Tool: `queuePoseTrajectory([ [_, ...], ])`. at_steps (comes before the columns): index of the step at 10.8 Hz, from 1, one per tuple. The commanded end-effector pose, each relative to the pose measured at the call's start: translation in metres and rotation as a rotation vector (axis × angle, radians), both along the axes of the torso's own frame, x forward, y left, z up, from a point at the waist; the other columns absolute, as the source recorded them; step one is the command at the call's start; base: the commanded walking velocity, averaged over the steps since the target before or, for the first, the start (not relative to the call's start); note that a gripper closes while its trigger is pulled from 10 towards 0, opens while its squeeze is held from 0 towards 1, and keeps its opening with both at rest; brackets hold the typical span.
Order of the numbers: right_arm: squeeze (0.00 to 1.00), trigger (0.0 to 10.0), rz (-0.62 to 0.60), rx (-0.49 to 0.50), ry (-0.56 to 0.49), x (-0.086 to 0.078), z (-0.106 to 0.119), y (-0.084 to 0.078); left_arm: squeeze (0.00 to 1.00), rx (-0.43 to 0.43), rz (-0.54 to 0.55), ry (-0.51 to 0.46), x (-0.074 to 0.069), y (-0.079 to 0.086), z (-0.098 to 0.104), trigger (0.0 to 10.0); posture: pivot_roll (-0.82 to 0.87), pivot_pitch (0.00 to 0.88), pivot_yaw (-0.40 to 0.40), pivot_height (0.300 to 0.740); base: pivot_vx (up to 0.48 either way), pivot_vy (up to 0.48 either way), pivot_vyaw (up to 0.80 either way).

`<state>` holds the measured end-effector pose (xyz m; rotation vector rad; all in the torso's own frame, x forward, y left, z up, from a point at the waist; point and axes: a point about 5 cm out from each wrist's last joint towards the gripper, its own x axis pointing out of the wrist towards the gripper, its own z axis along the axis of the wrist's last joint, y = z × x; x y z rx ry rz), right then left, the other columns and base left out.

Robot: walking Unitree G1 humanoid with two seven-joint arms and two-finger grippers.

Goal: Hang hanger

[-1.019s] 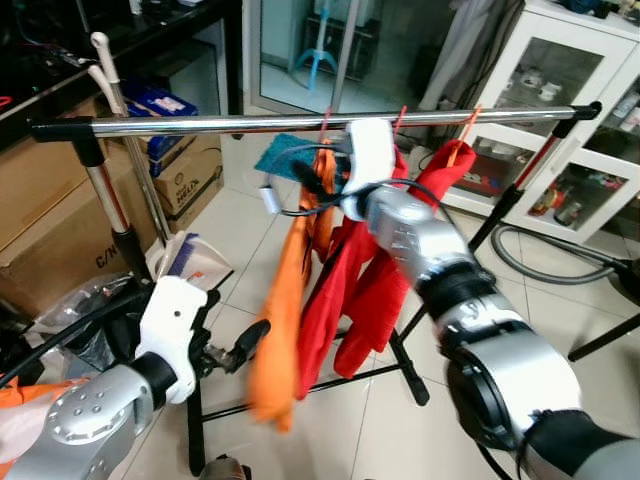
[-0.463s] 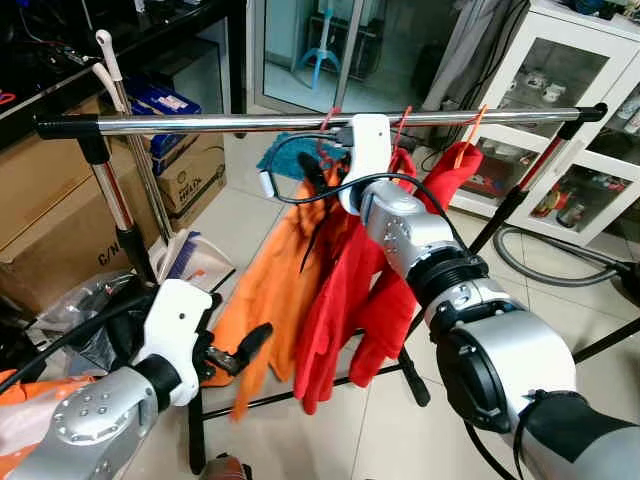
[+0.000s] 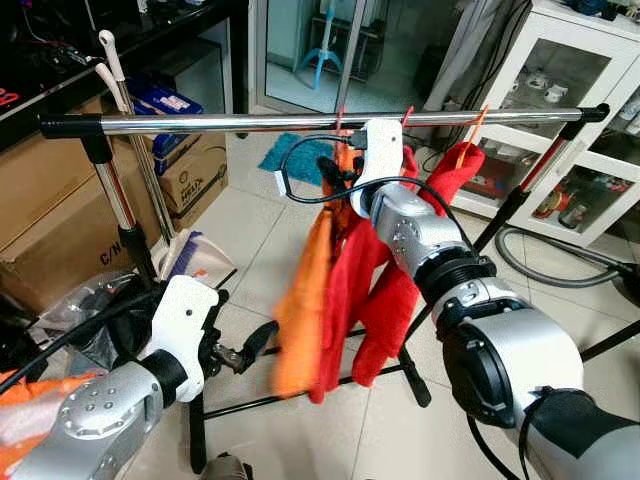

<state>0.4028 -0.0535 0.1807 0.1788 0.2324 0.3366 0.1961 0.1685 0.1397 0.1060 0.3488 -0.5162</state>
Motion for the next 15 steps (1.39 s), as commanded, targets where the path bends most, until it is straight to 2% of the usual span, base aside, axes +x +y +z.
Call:
queuePoseTrajectory([
  [1,0.0,0.0,-0.015,-0.001,-0.022,0.004,0.007,-0.008,0.0,0.0,-0.016,-0.003,-0.001,-0.004,0.002,10.0,0.17,0.058,-0.127,0.74,0.0,0.0,0.0],
  [2,0.0,0.0,0.013,-0.003,-0.033,0.005,0.011,-0.007,0.0,-0.001,-0.011,-0.008,0.0,-0.004,0.003,10.0,0.17,0.058,-0.132,0.74,0.0,0.0,0.0],
  [4,0.0,4.2,0.07,-0.016,-0.056,0.005,0.018,-0.001,0.0,0.001,-0.006,-0.011,0.001,-0.004,0.004,10.0,0.18,0.056,-0.134,0.74,0.0,0.0,0.0],
  [5,0.0,9.4,0.084,-0.04,-0.048,0.005,0.017,0.001,0.0,0.002,-0.004,-0.011,0.001,-0.004,0.003,10.0,0.18,0.053,-0.137,0.74,0.0,0.0,0.0],
  [6,0.0,10.0,0.094,-0.049,-0.038,0.004,0.015,0.003,0.0,-0.003,-0.001,-0.012,0.001,-0.005,0.003,10.0,0.18,0.053,-0.14,0.74,0.0,0.0,0.0],
  [9,0.0,10.0,0.116,-0.075,-0.011,0.002,0.01,0.005,0.0,0.0,0.001,-0.009,-0.001,-0.004,0.003,10.0,0.18,0.052,-0.148,0.74,0.0,0.0,0.0],
  [10,0.0,8.5,0.122,-0.081,0.0,0.002,0.008,0.005,0.0,-0.001,0.002,-0.01,-0.001,-0.005,0.003,10.0,0.18,0.053,-0.149,0.74,0.0,0.0,0.0],
  [11,0.0,4.2,0.125,-0.073,0.0,0.002,0.008,0.005,0.0,-0.002,0.002,-0.011,-0.001,-0.005,0.004,10.0,0.18,0.053,-0.149,0.74,0.0,0.0,0.0],
  [12,0.0,2.5,0.14,-0.071,0.001,0.001,0.008,0.006,0.0,-0.002,0.001,-0.012,-0.001,-0.005,0.004,10.0,0.18,0.051,-0.149,0.74,0.0,0.0,0.0],
  [14,0.0,0.0,0.161,-0.064,0.002,0.001,0.008,0.006,0.0,-0.004,0.0,-0.016,0.0,-0.006,0.004,10.0,0.18,0.05,-0.156,0.74,0.0,0.0,0.0],
  [15,0.0,0.0,0.177,-0.059,-0.002,0.0,0.008,0.008,0.0,-0.009,-0.002,-0.019,0.0,-0.007,0.004,10.0,0.18,0.051,-0.159,0.74,0.0,0.0,0.0],
])
